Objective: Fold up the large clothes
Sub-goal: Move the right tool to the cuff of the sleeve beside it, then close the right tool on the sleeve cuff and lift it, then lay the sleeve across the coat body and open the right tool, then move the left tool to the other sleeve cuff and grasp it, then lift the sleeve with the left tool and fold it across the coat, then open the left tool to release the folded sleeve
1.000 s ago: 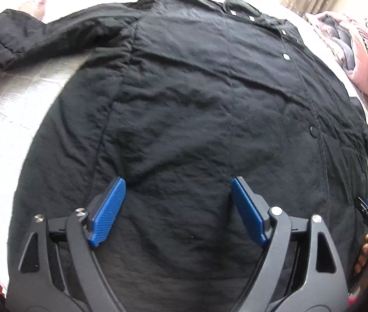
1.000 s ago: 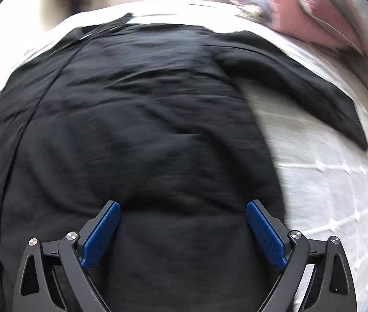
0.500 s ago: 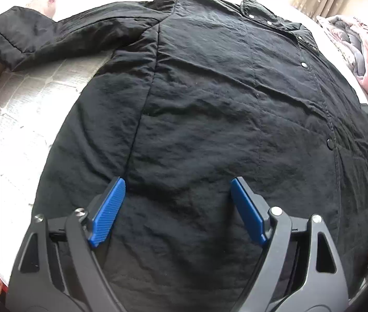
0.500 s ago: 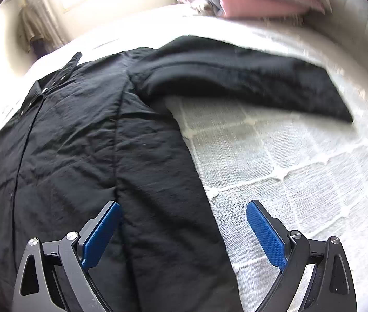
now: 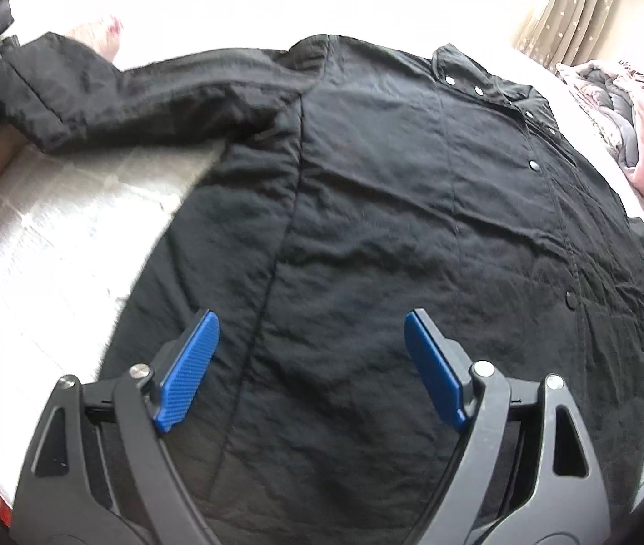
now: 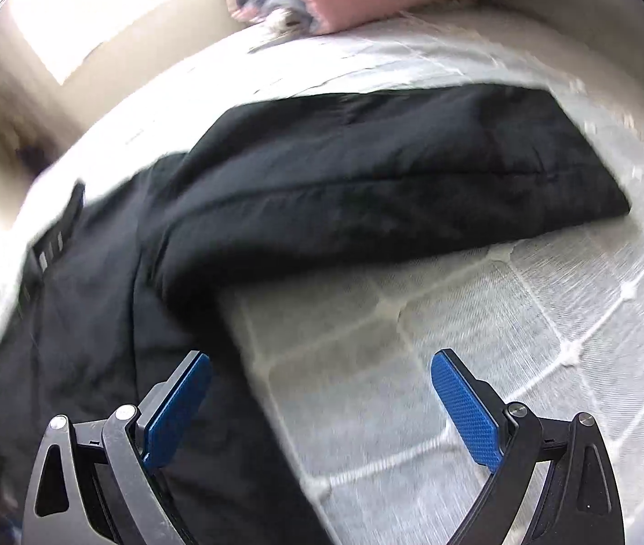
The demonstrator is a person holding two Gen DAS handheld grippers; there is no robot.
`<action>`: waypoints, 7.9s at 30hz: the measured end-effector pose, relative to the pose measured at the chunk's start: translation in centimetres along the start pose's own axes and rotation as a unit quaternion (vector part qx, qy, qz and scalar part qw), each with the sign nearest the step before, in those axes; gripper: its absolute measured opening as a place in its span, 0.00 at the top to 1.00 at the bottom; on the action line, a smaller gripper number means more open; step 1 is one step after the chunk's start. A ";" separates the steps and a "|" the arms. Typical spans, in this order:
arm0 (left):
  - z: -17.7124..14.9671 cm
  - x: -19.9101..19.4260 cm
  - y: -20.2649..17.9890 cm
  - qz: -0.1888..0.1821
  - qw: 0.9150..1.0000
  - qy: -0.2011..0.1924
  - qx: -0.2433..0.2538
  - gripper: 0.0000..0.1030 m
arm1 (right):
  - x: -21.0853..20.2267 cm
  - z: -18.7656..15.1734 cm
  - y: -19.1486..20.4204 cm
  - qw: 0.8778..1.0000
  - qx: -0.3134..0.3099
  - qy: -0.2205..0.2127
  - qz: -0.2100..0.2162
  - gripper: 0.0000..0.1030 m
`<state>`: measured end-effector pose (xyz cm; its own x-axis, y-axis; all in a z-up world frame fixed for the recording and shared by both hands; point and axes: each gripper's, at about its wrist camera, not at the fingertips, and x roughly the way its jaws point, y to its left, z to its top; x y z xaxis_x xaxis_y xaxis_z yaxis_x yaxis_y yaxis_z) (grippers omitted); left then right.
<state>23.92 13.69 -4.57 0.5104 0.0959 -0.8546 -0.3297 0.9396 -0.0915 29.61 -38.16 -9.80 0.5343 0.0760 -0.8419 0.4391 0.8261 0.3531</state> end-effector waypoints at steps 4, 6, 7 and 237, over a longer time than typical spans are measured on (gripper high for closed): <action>0.4 1.6 0.7 0.016 1.000 0.019 -0.004 0.19 | 0.4 1.9 -2.6 0.999 0.050 -0.002 0.003 0.05; 0.3 3.0 1.0 0.009 0.999 0.053 -0.008 0.19 | 0.6 2.8 -3.6 0.998 0.055 -0.003 -0.014 0.04; 0.3 3.4 1.1 0.009 0.998 0.059 -0.005 0.17 | 0.7 3.3 -3.9 0.998 0.057 -0.002 -0.021 0.04; -0.7 -8.4 -0.6 -0.025 0.992 -0.104 0.067 0.34 | -8.5 -14.3 7.4 0.992 -0.101 0.023 0.074 0.15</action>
<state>19.31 12.08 2.32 0.6810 0.1009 -0.7253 -0.1983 0.9789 -0.0501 18.02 -24.73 -5.87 0.5467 0.2252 -0.8065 0.2020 0.8992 0.3880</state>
